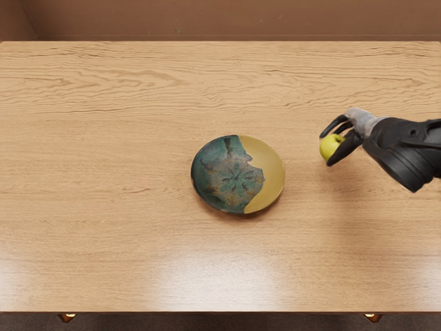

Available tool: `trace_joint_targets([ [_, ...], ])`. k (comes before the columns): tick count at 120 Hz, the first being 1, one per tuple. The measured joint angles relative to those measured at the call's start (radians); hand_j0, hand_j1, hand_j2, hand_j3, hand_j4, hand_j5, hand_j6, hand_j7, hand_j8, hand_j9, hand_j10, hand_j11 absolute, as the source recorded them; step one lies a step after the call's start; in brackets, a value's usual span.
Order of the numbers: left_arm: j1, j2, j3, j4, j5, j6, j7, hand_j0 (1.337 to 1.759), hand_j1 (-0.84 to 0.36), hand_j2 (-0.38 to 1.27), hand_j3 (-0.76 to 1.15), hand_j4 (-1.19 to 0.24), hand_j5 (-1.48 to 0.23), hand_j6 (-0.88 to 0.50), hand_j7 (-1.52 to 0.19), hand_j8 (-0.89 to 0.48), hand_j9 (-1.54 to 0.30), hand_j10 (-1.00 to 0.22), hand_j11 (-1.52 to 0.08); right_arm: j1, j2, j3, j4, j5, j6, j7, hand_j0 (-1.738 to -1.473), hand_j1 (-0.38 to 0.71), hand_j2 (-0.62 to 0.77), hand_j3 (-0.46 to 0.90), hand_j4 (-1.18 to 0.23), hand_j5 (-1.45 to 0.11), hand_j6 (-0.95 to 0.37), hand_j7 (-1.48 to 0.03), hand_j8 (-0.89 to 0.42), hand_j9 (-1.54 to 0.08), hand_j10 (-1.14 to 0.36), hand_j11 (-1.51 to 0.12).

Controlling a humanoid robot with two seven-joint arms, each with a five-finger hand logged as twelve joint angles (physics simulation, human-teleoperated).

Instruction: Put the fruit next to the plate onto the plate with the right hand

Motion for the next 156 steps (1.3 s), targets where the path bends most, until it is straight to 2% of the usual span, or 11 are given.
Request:
trace_joint_targets([
  [14,0.000,0.000,0.000,0.000,0.000,0.000,0.000,1.658,0.05,0.05,0.00,-0.25,-0.32,-0.25,-0.32,-0.25,-0.32,-0.25,-0.32,0.002,-0.064,0.098,0.021,0.002,0.000,-0.003,-1.653,0.22,0.14,0.00,-0.68,-0.89,-0.47,-0.89,-0.43,-0.91,-0.68,-0.91],
  [32,0.000,0.000,0.000,0.000,0.000,0.000,0.000,1.658,0.05,0.05,0.00,-0.25,-0.32,-0.25,-0.32,-0.25,-0.32,-0.25,-0.32,-0.022,-0.081,0.203,0.032,0.007,0.000,-0.005,-1.654,0.22,0.14,0.00,-0.68,-0.89,-0.47,-0.89,-0.43,-0.91,-0.68,-0.91],
  [51,0.000,0.000,0.000,0.000,0.000,0.000,0.000,1.658,0.05,0.05,0.00,-0.25,-0.32,-0.25,-0.32,-0.25,-0.32,-0.25,-0.32,-0.060,-0.016,0.267,0.036,0.009,0.000,-0.003,-1.655,0.23,0.16,0.00,-0.68,-0.90,-0.47,-0.89,-0.43,-0.91,-0.68,-0.91],
  [90,0.000,0.000,0.000,0.000,0.000,0.000,0.000,1.658,0.05,0.05,0.00,-0.25,-0.32,-0.25,-0.32,-0.25,-0.32,-0.25,-0.32,-0.132,0.131,0.302,0.030,0.001,0.000,0.015,-1.657,0.24,0.18,0.00,-0.68,-0.92,-0.46,-0.89,-0.41,-0.92,-0.66,-0.92],
  [132,0.000,0.000,0.000,0.000,0.000,0.000,0.000,1.658,0.05,0.05,0.00,-0.25,-0.32,-0.25,-0.32,-0.25,-0.32,-0.25,-0.32,-0.190,0.198,0.311,-0.004,-0.035,0.000,0.024,-1.654,0.22,0.13,0.00,-0.69,-0.89,-0.47,-0.89,-0.43,-0.90,-0.68,-0.90],
  [144,0.000,0.000,0.000,0.000,0.000,0.000,0.000,1.658,0.05,0.05,0.00,-0.25,-0.32,-0.25,-0.32,-0.25,-0.32,-0.25,-0.32,-0.196,0.202,0.314,-0.007,-0.041,0.000,0.038,-1.655,0.22,0.12,0.00,-0.65,-0.84,-0.47,-0.84,-0.44,-0.85,-0.65,-0.85],
  [156,0.000,0.000,0.000,0.000,0.000,0.000,0.000,1.658,0.05,0.05,0.00,-0.25,-0.32,-0.25,-0.32,-0.25,-0.32,-0.25,-0.32,-0.200,0.203,0.316,-0.008,-0.043,0.000,0.045,-1.656,0.18,0.05,0.00,-0.55,-0.71,-0.44,-0.71,-0.42,-0.71,-0.55,-0.72],
])
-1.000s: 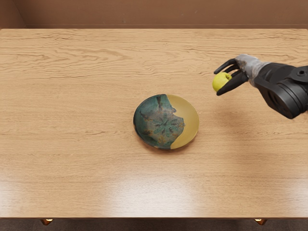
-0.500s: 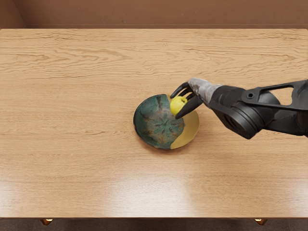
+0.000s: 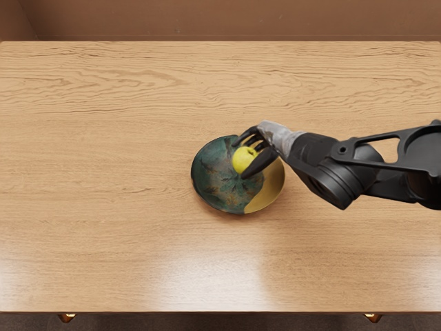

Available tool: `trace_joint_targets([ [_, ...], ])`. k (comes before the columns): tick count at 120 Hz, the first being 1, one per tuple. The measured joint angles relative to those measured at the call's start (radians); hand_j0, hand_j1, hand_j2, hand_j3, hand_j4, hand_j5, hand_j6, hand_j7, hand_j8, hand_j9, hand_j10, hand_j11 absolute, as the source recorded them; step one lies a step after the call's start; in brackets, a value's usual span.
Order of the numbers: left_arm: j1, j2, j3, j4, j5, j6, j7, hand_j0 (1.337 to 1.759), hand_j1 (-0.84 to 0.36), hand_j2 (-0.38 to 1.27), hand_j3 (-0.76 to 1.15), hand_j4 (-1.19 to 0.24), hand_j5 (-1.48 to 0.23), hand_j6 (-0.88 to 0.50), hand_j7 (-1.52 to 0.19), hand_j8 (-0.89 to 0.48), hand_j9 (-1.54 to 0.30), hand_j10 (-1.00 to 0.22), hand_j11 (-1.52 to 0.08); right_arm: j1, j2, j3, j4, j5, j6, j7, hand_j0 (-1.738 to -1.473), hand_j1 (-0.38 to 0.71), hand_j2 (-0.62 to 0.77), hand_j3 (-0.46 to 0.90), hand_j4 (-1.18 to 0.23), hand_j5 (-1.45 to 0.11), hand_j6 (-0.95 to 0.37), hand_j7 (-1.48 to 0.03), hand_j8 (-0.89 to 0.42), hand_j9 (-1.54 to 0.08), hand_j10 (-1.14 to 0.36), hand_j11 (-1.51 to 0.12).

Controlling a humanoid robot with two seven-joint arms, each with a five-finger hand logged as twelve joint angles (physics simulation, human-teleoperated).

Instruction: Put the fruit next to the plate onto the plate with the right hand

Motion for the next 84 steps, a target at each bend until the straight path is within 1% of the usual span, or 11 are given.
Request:
trace_joint_targets([
  [20,0.000,0.000,0.000,0.000,0.000,0.000,0.000,1.658,0.05,0.05,0.00,-0.25,-0.32,-0.25,-0.32,-0.25,-0.32,-0.25,-0.32,-0.002,0.002,0.012,0.001,0.000,0.000,-0.001,-1.657,0.01,0.00,0.00,-0.35,-0.45,-0.30,-0.45,-0.29,-0.45,-0.35,-0.46],
  [34,0.000,0.000,0.000,0.000,0.000,0.000,0.000,1.658,0.05,0.05,0.00,-0.25,-0.32,-0.25,-0.32,-0.25,-0.32,-0.25,-0.32,0.001,-0.004,0.031,0.003,0.001,0.000,-0.005,-1.658,-0.07,-0.01,0.00,-0.26,-0.33,-0.23,-0.33,-0.23,-0.34,-0.26,-0.34],
  [40,0.000,0.000,0.000,0.000,0.000,0.000,0.000,1.658,0.05,0.05,0.00,-0.25,-0.32,-0.25,-0.32,-0.25,-0.32,-0.25,-0.32,-0.004,-0.030,0.069,0.008,0.004,0.000,-0.005,-1.658,-0.09,-0.02,0.00,-0.23,-0.30,-0.21,-0.30,-0.21,-0.31,-0.23,-0.31],
  [46,0.000,0.000,0.000,0.000,0.000,0.000,0.000,1.658,0.05,0.05,0.00,-0.25,-0.32,-0.25,-0.32,-0.25,-0.32,-0.25,-0.32,-0.028,-0.077,0.136,0.019,0.007,0.020,-0.005,-1.658,-0.11,-0.02,0.00,-0.22,-0.28,-0.20,-0.28,-0.20,-0.28,-0.22,-0.28],
  [56,0.000,0.000,0.000,0.000,0.000,0.000,0.000,1.658,0.05,0.05,0.00,-0.25,-0.32,-0.25,-0.32,-0.25,-0.32,-0.25,-0.32,-0.114,-0.172,0.291,0.029,0.022,0.181,-0.004,-1.658,-0.13,-0.02,0.00,-0.19,-0.25,-0.18,-0.25,-0.18,-0.25,-0.19,-0.25],
  [65,0.000,0.000,0.000,0.000,0.000,0.000,0.000,1.658,0.05,0.05,0.00,-0.25,-0.32,-0.25,-0.32,-0.25,-0.32,-0.25,-0.32,-0.190,-0.268,0.410,0.034,0.093,0.383,0.000,-1.658,-0.15,-0.02,0.00,-0.18,-0.23,-0.17,-0.23,-0.17,-0.23,-0.18,-0.23],
  [73,0.000,0.000,0.000,0.000,0.000,0.000,0.000,1.658,0.05,0.05,0.00,-0.25,-0.32,-0.25,-0.32,-0.25,-0.32,-0.25,-0.32,-0.230,-0.348,0.466,0.036,0.168,0.552,0.008,-1.658,-0.17,-0.02,0.00,-0.15,-0.20,-0.15,-0.20,-0.15,-0.20,-0.15,-0.20],
  [84,0.000,0.000,0.000,0.000,0.000,0.000,0.000,1.658,0.05,0.05,0.00,-0.25,-0.32,-0.25,-0.32,-0.25,-0.32,-0.25,-0.32,-0.265,-0.452,0.503,0.037,0.277,0.766,0.018,-1.658,-0.21,-0.02,0.00,-0.12,-0.15,-0.11,-0.15,-0.11,-0.15,-0.12,-0.15],
])
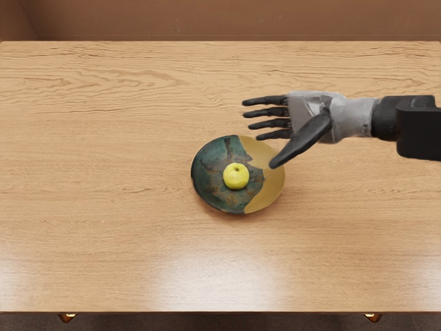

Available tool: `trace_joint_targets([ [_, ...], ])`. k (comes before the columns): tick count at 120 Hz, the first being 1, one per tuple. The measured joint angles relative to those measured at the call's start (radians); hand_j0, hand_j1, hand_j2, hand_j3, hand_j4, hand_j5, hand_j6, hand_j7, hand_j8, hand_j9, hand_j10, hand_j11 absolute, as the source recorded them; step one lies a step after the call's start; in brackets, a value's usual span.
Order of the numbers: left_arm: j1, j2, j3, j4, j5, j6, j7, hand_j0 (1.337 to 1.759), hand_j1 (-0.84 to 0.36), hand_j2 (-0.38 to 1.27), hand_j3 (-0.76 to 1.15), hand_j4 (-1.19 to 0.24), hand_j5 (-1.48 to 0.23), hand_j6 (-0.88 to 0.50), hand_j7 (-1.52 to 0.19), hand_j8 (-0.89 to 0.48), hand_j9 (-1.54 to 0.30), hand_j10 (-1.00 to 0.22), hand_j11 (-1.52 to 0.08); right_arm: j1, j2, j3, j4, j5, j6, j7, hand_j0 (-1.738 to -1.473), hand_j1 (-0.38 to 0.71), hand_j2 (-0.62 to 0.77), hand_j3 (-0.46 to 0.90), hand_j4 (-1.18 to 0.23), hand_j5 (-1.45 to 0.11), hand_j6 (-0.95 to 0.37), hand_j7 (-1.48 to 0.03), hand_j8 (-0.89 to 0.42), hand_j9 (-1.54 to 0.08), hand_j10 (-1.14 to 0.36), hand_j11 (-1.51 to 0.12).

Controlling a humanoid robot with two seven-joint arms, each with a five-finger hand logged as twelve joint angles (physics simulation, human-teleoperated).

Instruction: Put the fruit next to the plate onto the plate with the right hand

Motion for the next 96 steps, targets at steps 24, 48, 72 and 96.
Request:
trace_joint_targets([
  [24,0.000,0.000,0.000,0.000,0.000,0.000,0.000,1.658,0.05,0.05,0.00,-0.25,-0.32,-0.25,-0.32,-0.25,-0.32,-0.25,-0.32,-0.075,-0.193,0.021,-0.024,0.178,0.370,0.006,-1.658,-0.26,-0.01,0.00,-0.07,-0.09,-0.07,-0.09,-0.07,-0.09,-0.07,-0.09],
  [48,0.000,0.000,0.000,0.000,0.000,0.000,0.000,1.658,0.05,0.05,0.00,-0.25,-0.32,-0.25,-0.32,-0.25,-0.32,-0.25,-0.32,-0.147,-0.329,0.019,-0.083,0.261,0.444,0.009,-1.658,-0.29,-0.01,0.00,-0.05,-0.07,-0.05,-0.07,-0.05,-0.07,-0.05,-0.07],
  [72,-0.002,0.000,-0.001,-0.001,0.000,-0.002,0.000,1.658,0.05,0.05,0.00,-0.25,-0.32,-0.25,-0.32,-0.25,-0.32,-0.25,-0.32,-0.170,-0.367,0.017,-0.094,0.275,0.455,0.010,-1.658,-0.30,-0.01,0.00,-0.04,-0.06,-0.04,-0.06,-0.04,-0.06,-0.04,-0.06],
  [96,-0.002,0.000,-0.002,-0.002,0.001,-0.002,0.000,1.658,0.05,0.05,0.00,-0.25,-0.32,-0.25,-0.32,-0.25,-0.32,-0.25,-0.32,-0.172,-0.313,0.016,-0.095,0.277,0.456,0.009,-1.658,-0.30,-0.01,0.00,-0.04,-0.05,-0.04,-0.05,-0.04,-0.05,-0.04,-0.05],
])
